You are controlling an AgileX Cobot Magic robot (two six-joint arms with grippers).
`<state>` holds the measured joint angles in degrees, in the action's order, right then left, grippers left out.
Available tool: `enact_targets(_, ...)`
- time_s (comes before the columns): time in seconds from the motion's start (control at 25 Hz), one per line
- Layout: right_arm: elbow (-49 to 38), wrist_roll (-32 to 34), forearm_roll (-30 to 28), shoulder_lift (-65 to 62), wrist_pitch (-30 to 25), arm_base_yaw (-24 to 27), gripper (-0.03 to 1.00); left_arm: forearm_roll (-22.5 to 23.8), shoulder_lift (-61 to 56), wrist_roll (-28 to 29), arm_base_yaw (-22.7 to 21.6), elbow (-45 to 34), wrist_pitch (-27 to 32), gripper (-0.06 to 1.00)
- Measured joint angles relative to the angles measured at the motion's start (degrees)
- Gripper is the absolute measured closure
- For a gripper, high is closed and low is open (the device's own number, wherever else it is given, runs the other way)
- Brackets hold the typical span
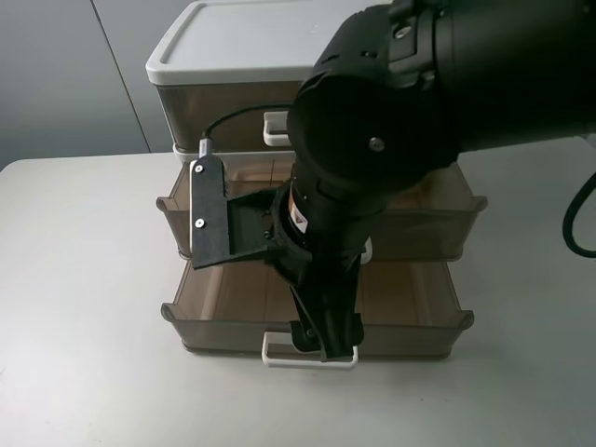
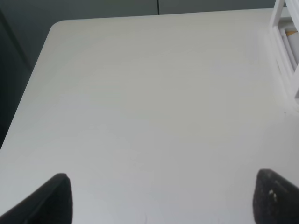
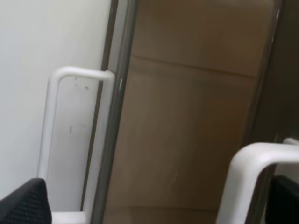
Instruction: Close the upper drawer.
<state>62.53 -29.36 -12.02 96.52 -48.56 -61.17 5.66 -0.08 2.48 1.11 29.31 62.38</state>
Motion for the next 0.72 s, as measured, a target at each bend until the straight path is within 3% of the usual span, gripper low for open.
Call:
enact_targets(0.52, 0.0, 0.4, -8.9, 0.7, 6.6, 1.0, 0.27, 0.0, 0.0, 0.0, 0.0, 0.0, 0.0, 0.2)
enact_targets(0.72, 0.0, 3.8, -11.9, 0.8, 9.5, 1.8, 0.27, 0.0, 0.0, 0.0, 0.0, 0.0, 0.0, 0.2)
